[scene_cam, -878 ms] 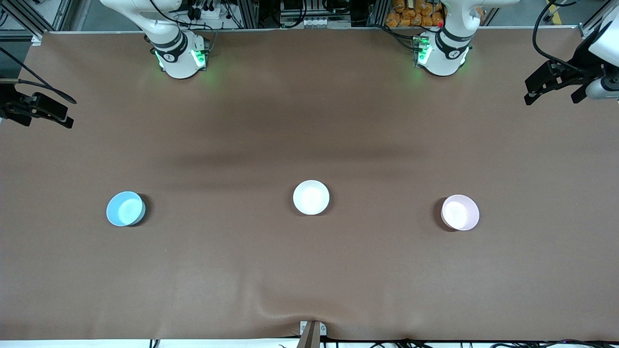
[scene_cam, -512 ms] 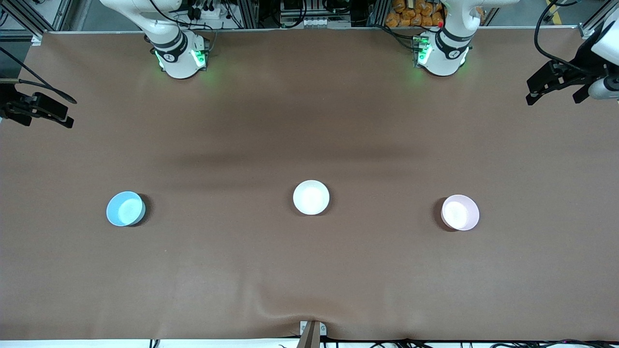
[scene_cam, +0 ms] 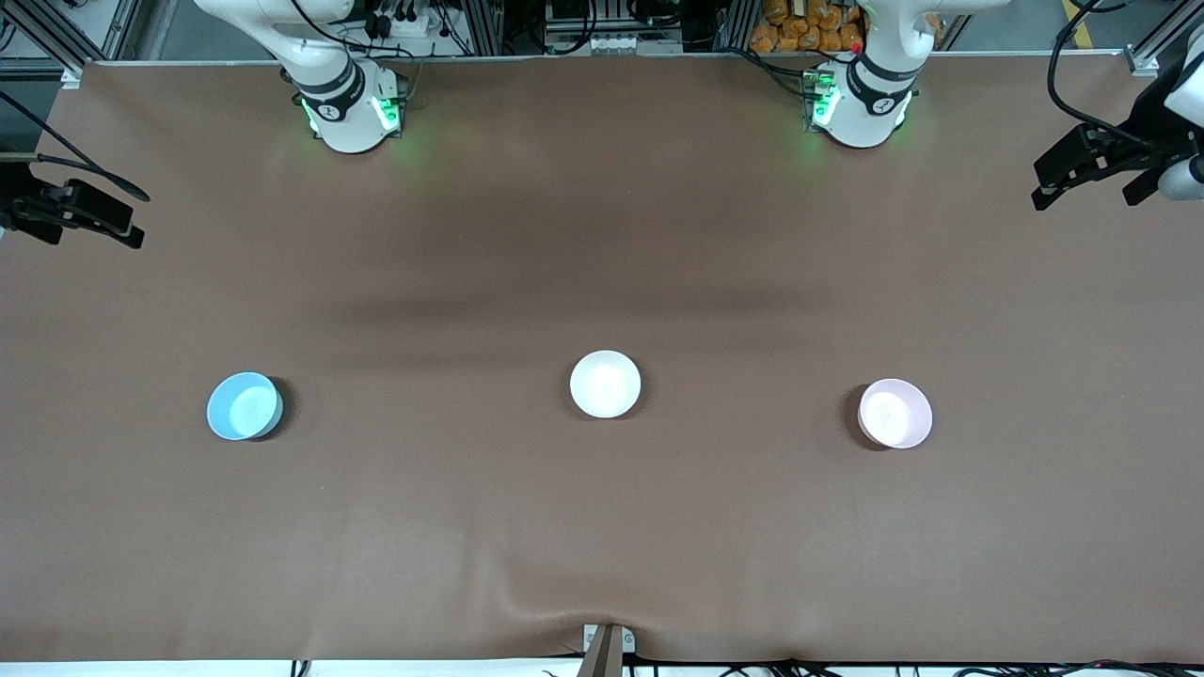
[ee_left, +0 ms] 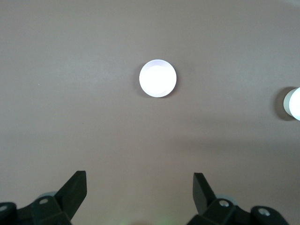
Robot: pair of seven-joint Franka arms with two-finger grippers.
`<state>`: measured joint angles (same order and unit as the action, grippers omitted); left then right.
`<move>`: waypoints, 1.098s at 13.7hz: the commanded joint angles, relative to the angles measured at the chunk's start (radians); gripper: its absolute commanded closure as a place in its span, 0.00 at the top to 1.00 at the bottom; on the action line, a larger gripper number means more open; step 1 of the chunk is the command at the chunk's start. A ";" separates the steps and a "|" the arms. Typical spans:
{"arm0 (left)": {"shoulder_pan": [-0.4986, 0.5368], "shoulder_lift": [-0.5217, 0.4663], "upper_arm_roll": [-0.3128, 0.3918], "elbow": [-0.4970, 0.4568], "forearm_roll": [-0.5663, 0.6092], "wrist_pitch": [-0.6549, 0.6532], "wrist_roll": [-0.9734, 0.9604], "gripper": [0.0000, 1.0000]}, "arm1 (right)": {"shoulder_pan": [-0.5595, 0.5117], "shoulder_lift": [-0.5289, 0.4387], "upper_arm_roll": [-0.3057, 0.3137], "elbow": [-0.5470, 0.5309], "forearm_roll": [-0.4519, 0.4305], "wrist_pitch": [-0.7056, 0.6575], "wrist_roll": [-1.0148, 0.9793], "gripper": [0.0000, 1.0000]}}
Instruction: Stack pink and blue bowls on white bowl
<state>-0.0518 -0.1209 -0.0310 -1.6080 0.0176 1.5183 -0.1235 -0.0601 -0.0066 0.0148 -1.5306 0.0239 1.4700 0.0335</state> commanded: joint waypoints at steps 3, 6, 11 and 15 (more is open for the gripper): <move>-0.003 0.007 -0.001 0.016 0.012 -0.043 0.012 1.00 | -0.006 -0.009 0.005 -0.005 0.007 -0.005 0.014 1.00; -0.002 0.004 -0.003 0.017 0.012 -0.047 0.012 1.00 | -0.006 -0.009 0.005 -0.005 0.005 -0.007 0.014 1.00; -0.003 0.010 -0.001 0.023 0.012 -0.043 0.010 1.00 | -0.007 -0.009 0.005 -0.005 0.007 -0.007 0.014 1.00; -0.002 0.009 -0.001 0.022 0.009 -0.043 0.010 1.00 | -0.007 -0.009 0.005 -0.005 0.007 -0.007 0.014 1.00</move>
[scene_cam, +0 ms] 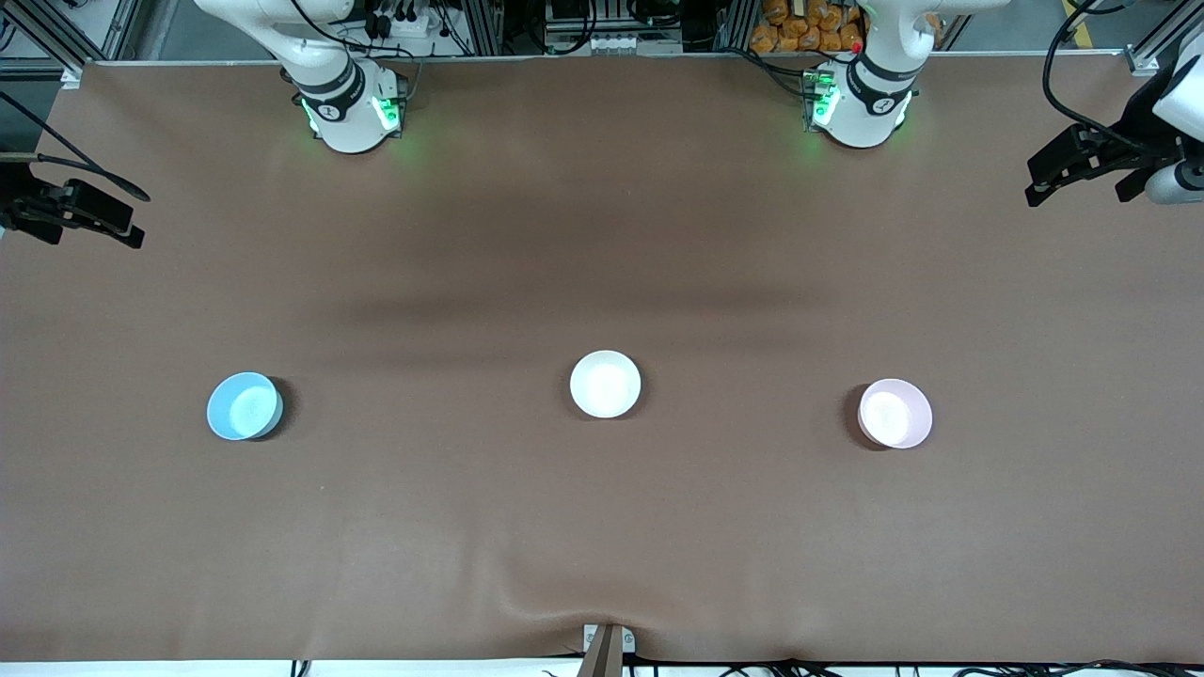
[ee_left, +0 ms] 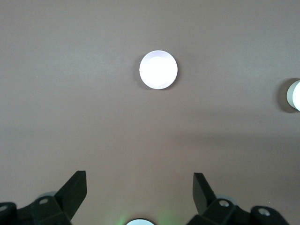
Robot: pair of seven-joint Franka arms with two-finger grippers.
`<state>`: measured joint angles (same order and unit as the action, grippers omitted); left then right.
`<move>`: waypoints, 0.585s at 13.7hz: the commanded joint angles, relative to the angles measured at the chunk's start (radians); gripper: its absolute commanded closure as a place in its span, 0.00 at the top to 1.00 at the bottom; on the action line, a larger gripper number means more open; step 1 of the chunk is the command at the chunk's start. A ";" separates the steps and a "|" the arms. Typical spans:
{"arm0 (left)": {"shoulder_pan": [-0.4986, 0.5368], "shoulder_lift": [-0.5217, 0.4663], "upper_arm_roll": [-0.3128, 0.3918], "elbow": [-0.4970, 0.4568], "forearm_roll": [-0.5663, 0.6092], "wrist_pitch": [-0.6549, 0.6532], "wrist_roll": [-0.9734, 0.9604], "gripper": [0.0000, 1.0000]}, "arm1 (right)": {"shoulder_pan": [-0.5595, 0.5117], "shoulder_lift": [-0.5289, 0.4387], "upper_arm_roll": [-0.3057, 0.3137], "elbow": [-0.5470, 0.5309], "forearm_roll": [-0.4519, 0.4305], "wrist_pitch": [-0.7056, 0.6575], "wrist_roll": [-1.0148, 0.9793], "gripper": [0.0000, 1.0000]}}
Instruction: Stack pink and blue bowls on white bowl
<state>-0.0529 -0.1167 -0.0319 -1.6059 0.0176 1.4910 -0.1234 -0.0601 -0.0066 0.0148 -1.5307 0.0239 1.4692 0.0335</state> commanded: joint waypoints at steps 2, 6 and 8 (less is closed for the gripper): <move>0.001 0.003 0.000 0.020 0.004 -0.015 0.016 1.00 | -0.007 -0.009 0.005 -0.005 0.007 -0.006 0.014 1.00; 0.016 0.000 0.000 0.014 0.005 -0.018 0.018 1.00 | -0.007 -0.009 0.005 -0.005 0.007 -0.006 0.014 1.00; 0.019 0.000 0.000 0.011 0.005 -0.020 0.018 1.00 | -0.007 -0.009 0.005 -0.005 0.005 -0.006 0.014 1.00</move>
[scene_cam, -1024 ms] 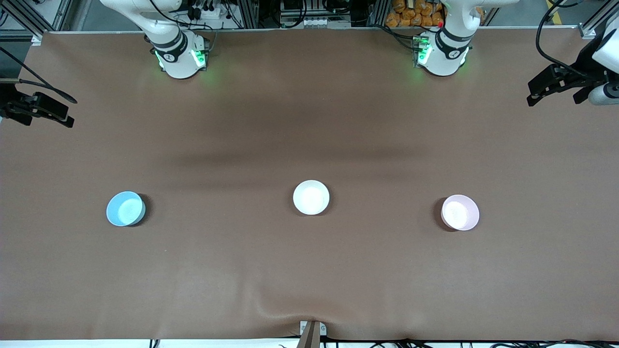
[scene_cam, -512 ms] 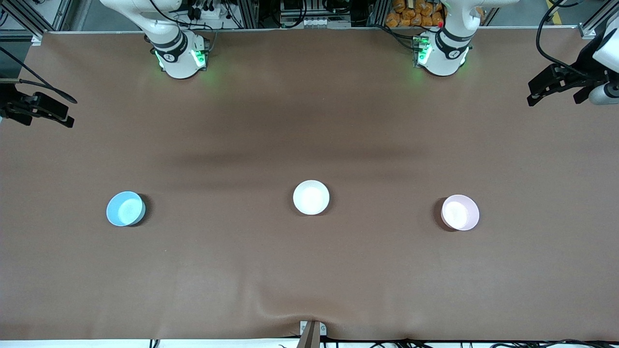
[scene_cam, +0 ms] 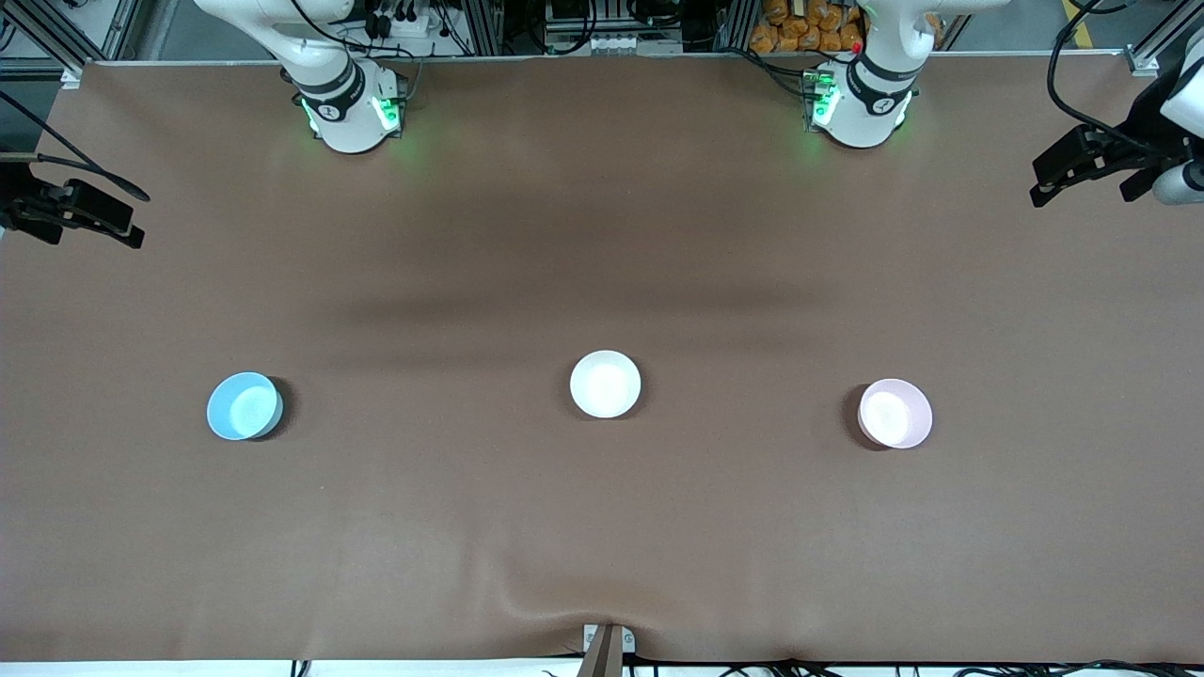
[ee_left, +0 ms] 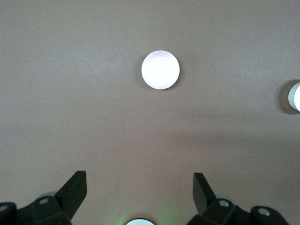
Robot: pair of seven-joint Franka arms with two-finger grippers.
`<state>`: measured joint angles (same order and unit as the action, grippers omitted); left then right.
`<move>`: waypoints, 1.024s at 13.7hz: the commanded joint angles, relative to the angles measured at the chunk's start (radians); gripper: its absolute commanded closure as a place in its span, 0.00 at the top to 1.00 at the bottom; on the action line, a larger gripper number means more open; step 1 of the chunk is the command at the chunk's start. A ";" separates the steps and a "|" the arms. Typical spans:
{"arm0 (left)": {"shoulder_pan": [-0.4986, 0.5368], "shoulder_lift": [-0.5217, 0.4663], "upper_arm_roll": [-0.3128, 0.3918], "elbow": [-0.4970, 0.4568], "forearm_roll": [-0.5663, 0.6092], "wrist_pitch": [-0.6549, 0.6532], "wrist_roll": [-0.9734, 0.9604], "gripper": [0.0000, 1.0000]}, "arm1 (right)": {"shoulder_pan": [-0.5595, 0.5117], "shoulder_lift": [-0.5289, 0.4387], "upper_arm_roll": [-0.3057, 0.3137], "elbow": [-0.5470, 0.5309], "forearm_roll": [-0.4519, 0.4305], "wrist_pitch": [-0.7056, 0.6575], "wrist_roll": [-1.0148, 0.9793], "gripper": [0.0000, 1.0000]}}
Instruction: Stack pink and blue bowls on white bowl
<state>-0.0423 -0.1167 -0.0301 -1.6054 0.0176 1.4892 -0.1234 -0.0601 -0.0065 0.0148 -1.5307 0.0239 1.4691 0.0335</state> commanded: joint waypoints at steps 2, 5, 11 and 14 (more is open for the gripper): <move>0.010 0.002 -0.002 -0.004 0.005 -0.018 0.018 1.00 | -0.007 -0.007 0.005 -0.005 0.007 -0.006 0.014 1.00; 0.012 0.017 -0.002 -0.024 0.001 -0.010 0.018 1.00 | -0.006 -0.009 0.005 -0.005 0.007 -0.006 0.014 1.00; 0.025 0.103 -0.002 -0.025 -0.027 0.006 0.018 1.00 | -0.006 -0.009 0.005 -0.005 0.007 -0.006 0.014 1.00; 0.025 0.133 -0.002 -0.025 -0.027 0.023 0.018 1.00 | -0.006 -0.009 0.005 -0.005 0.007 -0.006 0.014 1.00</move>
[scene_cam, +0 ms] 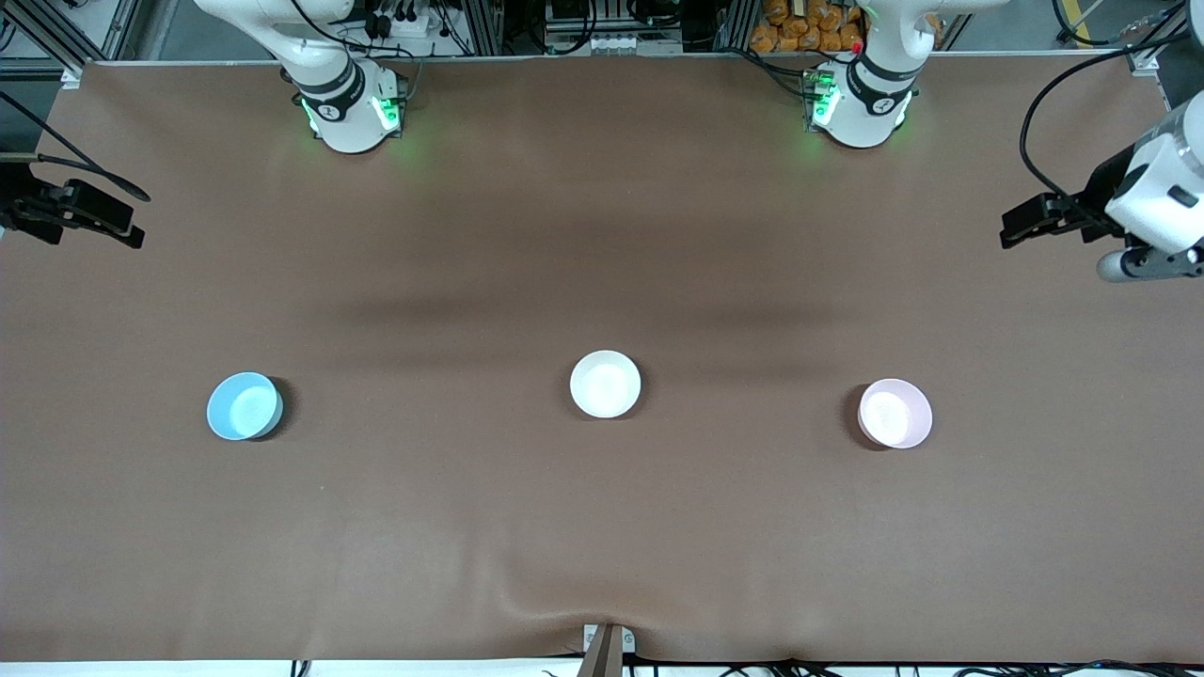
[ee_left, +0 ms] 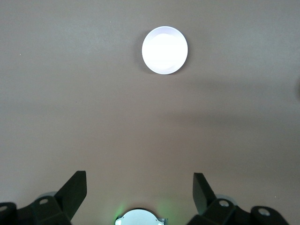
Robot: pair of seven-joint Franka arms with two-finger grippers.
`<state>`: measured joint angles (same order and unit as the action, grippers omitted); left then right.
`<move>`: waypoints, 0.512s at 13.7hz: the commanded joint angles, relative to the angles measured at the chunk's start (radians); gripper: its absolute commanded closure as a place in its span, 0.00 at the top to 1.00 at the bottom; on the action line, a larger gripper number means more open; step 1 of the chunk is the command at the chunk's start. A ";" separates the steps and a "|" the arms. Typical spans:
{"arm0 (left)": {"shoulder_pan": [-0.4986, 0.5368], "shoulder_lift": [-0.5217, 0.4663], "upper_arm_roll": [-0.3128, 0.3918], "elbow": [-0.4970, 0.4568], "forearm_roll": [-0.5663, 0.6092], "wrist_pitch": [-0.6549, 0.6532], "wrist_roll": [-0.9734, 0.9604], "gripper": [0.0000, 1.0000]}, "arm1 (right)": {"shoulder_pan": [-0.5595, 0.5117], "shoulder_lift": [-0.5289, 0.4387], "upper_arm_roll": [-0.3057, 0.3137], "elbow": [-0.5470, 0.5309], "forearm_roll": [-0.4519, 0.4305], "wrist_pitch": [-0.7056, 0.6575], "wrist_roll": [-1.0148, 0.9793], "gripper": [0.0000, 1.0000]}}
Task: Stack pink and blue bowls on white bowl
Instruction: 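Move the left gripper down over the pale pink bowl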
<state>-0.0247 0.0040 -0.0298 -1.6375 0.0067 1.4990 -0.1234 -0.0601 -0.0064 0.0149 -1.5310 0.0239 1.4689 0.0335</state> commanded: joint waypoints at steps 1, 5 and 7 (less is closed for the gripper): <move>0.009 0.030 -0.002 0.007 -0.016 0.018 0.018 1.00 | -0.006 -0.009 0.005 -0.005 0.007 -0.006 0.014 1.00; 0.049 0.100 -0.002 0.007 -0.068 0.036 0.018 1.00 | -0.006 -0.007 0.005 -0.005 0.007 -0.006 0.014 1.00; 0.046 0.131 -0.002 0.005 -0.070 0.055 0.018 1.00 | -0.006 -0.007 0.005 -0.006 0.007 -0.006 0.014 1.00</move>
<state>0.0170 0.1097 -0.0292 -1.6394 -0.0413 1.5382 -0.1226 -0.0601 -0.0062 0.0150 -1.5314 0.0239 1.4688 0.0335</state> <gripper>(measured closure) 0.000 0.000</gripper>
